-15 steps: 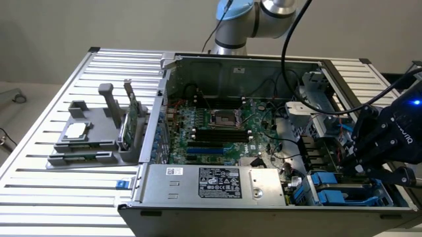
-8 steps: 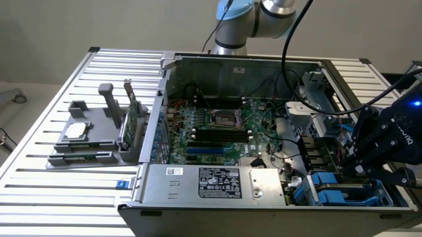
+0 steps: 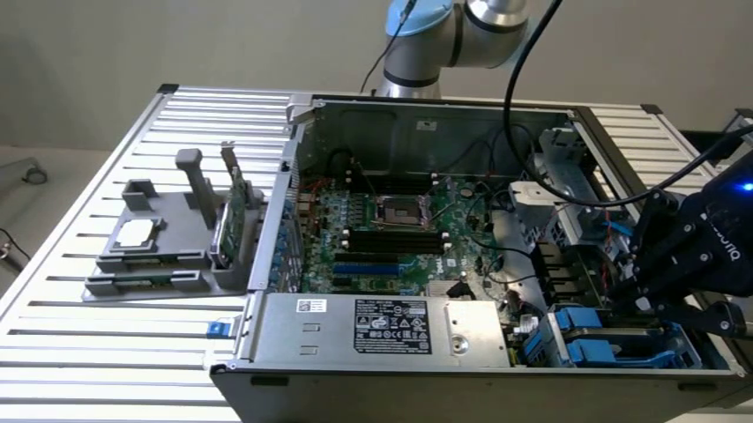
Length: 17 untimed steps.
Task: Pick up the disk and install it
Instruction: 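Insert the second disk wire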
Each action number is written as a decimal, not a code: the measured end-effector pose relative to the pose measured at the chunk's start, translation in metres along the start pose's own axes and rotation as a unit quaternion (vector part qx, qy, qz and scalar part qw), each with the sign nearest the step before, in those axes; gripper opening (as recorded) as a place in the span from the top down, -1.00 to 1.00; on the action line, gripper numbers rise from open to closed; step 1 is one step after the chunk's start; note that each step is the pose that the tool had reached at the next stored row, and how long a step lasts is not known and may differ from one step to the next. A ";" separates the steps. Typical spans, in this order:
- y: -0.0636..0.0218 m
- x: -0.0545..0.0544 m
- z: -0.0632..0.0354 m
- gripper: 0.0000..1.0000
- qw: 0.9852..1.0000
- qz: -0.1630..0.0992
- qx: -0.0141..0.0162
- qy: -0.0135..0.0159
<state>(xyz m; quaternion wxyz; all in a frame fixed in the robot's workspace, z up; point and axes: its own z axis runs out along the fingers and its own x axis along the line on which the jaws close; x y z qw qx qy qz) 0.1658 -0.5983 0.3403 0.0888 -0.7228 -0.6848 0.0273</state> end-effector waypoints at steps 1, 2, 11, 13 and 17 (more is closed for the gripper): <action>0.0000 0.000 0.0000 0.68 1.000 0.000 0.000 0.000; 0.0000 0.000 0.0000 0.68 1.000 0.000 0.000 0.000; 0.0002 -0.002 -0.0002 0.68 1.000 0.000 0.002 0.000; 0.0004 -0.002 -0.0003 0.68 1.000 0.000 0.002 0.000; 0.0010 -0.003 -0.0004 0.68 1.000 0.000 0.003 0.000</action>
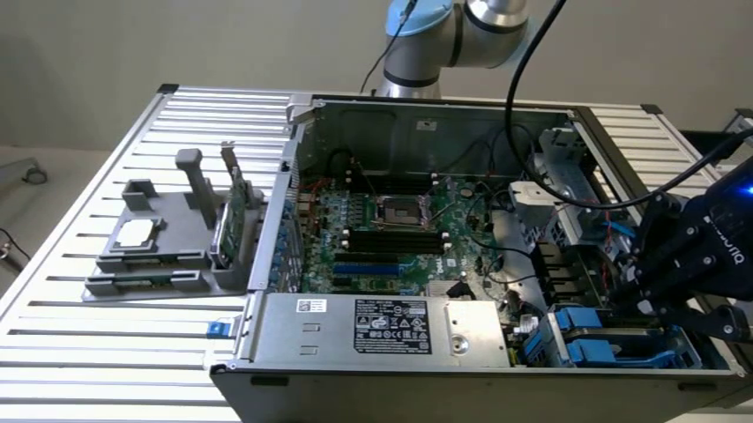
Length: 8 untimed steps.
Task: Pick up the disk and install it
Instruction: 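Insert the second disk wire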
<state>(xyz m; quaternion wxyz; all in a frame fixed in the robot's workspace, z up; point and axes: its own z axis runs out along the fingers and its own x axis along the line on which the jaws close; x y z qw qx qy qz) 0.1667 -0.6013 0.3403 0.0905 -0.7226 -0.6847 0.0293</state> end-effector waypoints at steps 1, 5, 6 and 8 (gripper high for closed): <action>0.0000 0.000 0.0000 0.68 1.000 0.000 0.000 0.000; 0.0003 -0.001 0.0002 0.68 1.000 -0.001 0.000 0.000; 0.0004 -0.001 0.0002 0.68 1.000 -0.001 0.000 0.000; 0.0005 -0.002 0.0004 0.68 1.000 -0.001 0.000 0.000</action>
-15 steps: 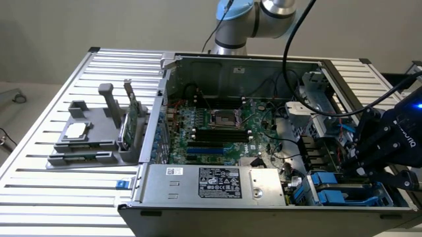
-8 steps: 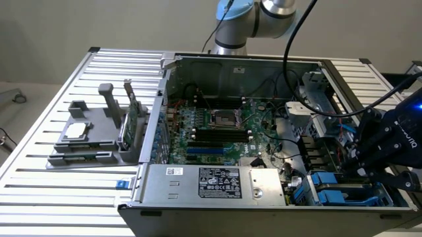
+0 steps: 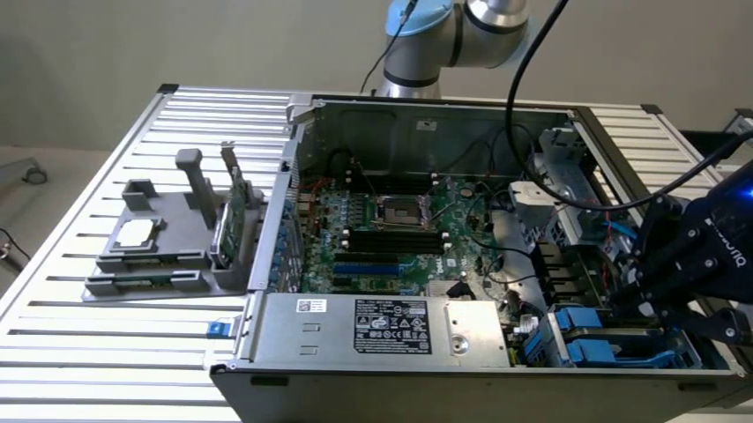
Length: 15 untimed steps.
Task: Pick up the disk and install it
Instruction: 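Insert the second disk wire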
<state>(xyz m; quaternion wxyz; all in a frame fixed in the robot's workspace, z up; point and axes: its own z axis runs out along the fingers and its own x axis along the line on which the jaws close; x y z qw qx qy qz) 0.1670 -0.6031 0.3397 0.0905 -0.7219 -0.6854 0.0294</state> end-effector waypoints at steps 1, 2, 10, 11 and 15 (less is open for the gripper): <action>0.0001 0.000 0.0001 0.68 1.000 0.000 0.000 0.000; 0.0001 -0.001 0.0003 0.68 1.000 0.000 0.000 0.000; 0.0003 -0.002 0.0012 0.68 1.000 -0.001 0.000 0.000; 0.0003 -0.001 0.0012 0.68 1.000 -0.002 0.000 0.000; 0.0003 -0.001 0.0013 0.68 1.000 -0.003 0.000 0.000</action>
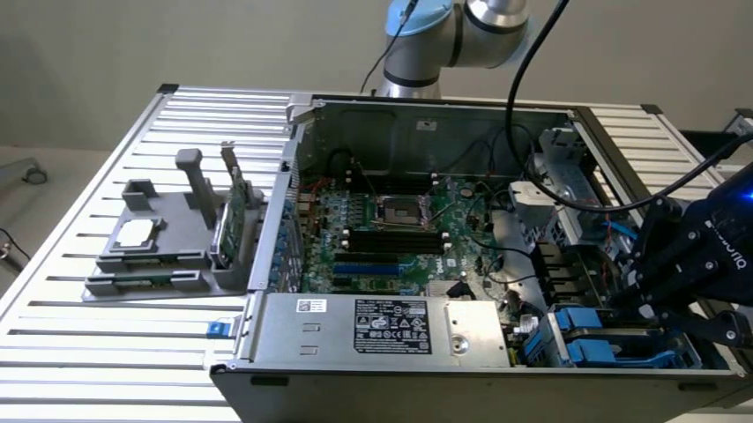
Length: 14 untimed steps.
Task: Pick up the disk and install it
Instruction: 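Insert the second disk wire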
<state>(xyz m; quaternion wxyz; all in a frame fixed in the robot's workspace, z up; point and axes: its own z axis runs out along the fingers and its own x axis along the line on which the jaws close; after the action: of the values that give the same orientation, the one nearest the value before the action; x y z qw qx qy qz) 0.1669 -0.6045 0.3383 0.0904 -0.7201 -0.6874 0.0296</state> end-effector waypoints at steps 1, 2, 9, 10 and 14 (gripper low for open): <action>0.0000 0.000 0.0000 0.68 1.000 0.000 0.000 0.000; 0.0001 0.000 0.0004 0.68 1.000 -0.001 0.000 0.000; 0.0000 0.000 0.0001 0.68 1.000 -0.004 0.000 -0.001; 0.0000 0.000 0.0002 0.68 1.000 -0.005 0.000 -0.001; 0.0002 0.000 0.0012 0.68 1.000 -0.007 0.001 -0.001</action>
<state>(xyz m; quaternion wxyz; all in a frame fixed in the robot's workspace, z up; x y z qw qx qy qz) 0.1670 -0.6040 0.3371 0.0901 -0.7149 -0.6927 0.0304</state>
